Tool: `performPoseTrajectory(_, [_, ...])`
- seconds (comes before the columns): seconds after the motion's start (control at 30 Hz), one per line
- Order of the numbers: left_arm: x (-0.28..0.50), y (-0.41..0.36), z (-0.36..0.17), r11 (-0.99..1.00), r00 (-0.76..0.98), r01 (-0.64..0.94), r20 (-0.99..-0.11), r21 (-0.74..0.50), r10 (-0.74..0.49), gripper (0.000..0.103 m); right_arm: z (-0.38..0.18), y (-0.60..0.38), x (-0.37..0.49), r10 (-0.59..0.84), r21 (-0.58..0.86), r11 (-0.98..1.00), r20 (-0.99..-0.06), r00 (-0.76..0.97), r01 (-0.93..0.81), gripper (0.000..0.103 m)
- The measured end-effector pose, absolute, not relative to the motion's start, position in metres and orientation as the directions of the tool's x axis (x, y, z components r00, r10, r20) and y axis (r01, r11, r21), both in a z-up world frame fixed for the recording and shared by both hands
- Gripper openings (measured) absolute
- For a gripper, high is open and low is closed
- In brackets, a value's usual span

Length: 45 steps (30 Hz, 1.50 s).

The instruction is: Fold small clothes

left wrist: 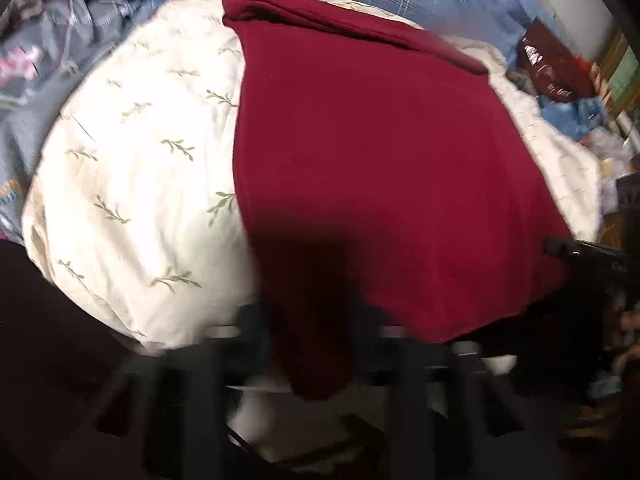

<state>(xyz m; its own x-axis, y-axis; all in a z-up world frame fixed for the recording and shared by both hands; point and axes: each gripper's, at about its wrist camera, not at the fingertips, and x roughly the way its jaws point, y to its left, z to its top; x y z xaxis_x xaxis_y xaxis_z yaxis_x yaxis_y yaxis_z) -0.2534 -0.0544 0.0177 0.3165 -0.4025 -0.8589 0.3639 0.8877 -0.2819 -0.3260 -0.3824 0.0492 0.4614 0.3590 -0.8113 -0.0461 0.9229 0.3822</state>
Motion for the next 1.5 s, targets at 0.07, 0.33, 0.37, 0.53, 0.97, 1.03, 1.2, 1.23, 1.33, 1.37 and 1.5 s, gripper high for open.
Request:
performPoseTrajectory(0.07, [-0.248, -0.047, 0.029, 0.871, 0.298, 0.362, -0.844, -0.333, -0.446, 0.005, 0.061, -0.382, -0.322, 0.381, 0.396, 0.915, -0.792, 0.477, -0.073, 0.011])
performPoseTrajectory(0.33, [-0.224, -0.037, 0.084, 0.829, 0.378, 0.407, -0.756, -0.383, -0.535, 0.005, 0.113, -0.414, -0.284, 0.461, 0.525, 0.845, -0.625, 0.629, -0.098, 0.01])
performPoseTrajectory(0.37, [-0.216, -0.039, 0.09, 0.823, 0.386, 0.41, -0.743, -0.393, -0.547, 0.005, 0.119, -0.417, -0.275, 0.449, 0.521, 0.848, -0.609, 0.654, -0.097, 0.01])
performPoseTrajectory(0.53, [-0.165, -0.056, 0.118, 0.818, 0.465, 0.44, -0.686, -0.37, -0.56, 0.005, 0.138, -0.429, -0.222, 0.424, 0.529, 0.843, -0.542, 0.725, -0.098, 0.01])
performPoseTrajectory(0.97, [0.013, -0.092, 0.113, 0.865, 0.571, 0.331, -0.649, -0.377, -0.502, 0.005, 0.109, -0.479, -0.041, 0.309, 0.525, 0.847, -0.615, 0.725, 0.085, 0.011])
performPoseTrajectory(1.03, [0.03, -0.089, 0.094, 0.858, 0.554, 0.303, -0.655, -0.415, -0.513, 0.006, 0.085, -0.488, -0.019, 0.289, 0.525, 0.834, -0.68, 0.674, 0.172, 0.014])
performPoseTrajectory(1.2, [0.041, -0.084, 0.083, 0.855, 0.527, 0.32, -0.673, -0.408, -0.519, 0.022, 0.079, -0.502, -0.028, 0.329, 0.573, 0.806, -0.644, 0.69, 0.151, 0.026])
performPoseTrajectory(1.23, [0.037, -0.082, 0.087, 0.843, 0.531, 0.336, -0.654, -0.421, -0.538, 0.03, 0.083, -0.505, -0.034, 0.303, 0.566, 0.809, -0.632, 0.714, 0.157, 0.05])
performPoseTrajectory(1.33, [0.026, -0.079, 0.1, 0.85, 0.601, 0.337, -0.602, -0.405, -0.525, 0.078, 0.1, -0.517, -0.059, 0.214, 0.561, 0.81, -0.552, 0.806, 0.169, 0.069])
performPoseTrajectory(1.37, [0.024, -0.079, 0.103, 0.854, 0.614, 0.34, -0.595, -0.394, -0.519, 0.078, 0.102, -0.517, -0.063, 0.238, 0.571, 0.807, -0.547, 0.803, 0.151, 0.069])
performPoseTrajectory(1.5, [0.025, -0.084, 0.102, 0.86, 0.609, 0.34, -0.608, -0.38, -0.51, 0.078, 0.103, -0.492, -0.052, 0.269, 0.5, 0.861, -0.597, 0.756, 0.088, 0.068])
